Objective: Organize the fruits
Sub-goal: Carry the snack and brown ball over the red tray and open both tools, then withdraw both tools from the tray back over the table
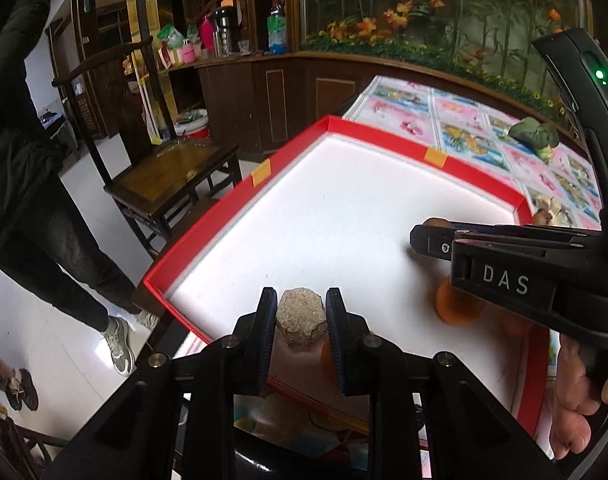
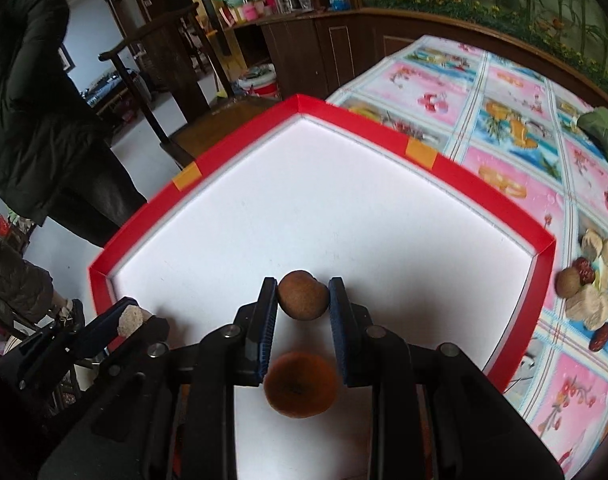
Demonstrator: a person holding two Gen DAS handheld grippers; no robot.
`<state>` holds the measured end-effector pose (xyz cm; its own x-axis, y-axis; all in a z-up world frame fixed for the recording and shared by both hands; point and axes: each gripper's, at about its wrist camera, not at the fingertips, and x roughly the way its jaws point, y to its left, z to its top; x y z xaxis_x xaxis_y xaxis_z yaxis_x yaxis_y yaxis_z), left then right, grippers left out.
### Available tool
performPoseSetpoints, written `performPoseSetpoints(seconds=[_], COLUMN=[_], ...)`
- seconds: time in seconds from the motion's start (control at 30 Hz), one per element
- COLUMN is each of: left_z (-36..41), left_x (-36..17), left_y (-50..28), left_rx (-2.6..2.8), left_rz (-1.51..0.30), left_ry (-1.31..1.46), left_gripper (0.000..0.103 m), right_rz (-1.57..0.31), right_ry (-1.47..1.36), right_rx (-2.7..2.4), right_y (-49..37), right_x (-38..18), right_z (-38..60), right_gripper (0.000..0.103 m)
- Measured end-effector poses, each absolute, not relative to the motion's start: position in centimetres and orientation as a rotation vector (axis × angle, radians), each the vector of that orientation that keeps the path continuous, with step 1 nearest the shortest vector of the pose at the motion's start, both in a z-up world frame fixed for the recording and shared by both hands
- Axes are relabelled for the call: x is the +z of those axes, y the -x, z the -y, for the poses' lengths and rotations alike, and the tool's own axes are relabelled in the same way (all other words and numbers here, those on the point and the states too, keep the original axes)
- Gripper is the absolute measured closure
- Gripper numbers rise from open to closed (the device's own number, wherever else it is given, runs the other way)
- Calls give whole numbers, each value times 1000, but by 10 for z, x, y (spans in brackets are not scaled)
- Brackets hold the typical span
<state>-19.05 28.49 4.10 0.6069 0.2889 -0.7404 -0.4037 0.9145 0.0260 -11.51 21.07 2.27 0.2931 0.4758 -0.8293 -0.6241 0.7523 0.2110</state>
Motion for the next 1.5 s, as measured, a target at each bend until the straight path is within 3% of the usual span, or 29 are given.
performPoseSetpoints(seconds=[0.23, 0.27, 0.33, 0.47, 0.53, 0.6, 1.13, 1.27, 1.5], left_z=[-288, -285, -283, -272, -268, -257, -131, -120, -113], left_x=[41, 42, 46, 62, 70, 82, 92, 85, 67], left_y=[194, 196, 199, 209, 213, 218, 179, 174, 176], left_rx=[485, 490, 497, 521, 510, 501, 246, 233, 142], left_rz=[-846, -844, -836, -793, -767, -731, -745, -775, -823], left_ry=[148, 140, 150, 142, 166, 165, -4, -34, -48], left_gripper=[76, 73, 53, 48, 46, 41, 39, 39, 39], right_rz=[-1078, -1092, -1082, -997, -949, -911, -775, -717, -766], right_ry=[183, 174, 150, 111, 100, 86, -175, -167, -174], right_rx=[734, 750, 766, 767, 743, 717, 443, 343, 310], right_y=[115, 116, 118, 122, 123, 123, 117, 121, 95], right_x=[17, 18, 26, 51, 64, 73, 137, 155, 126], right_z=[-210, -208, -199, -169, -145, -123, 100, 141, 187], right_gripper=[75, 75, 75, 74, 68, 55, 54, 41, 40])
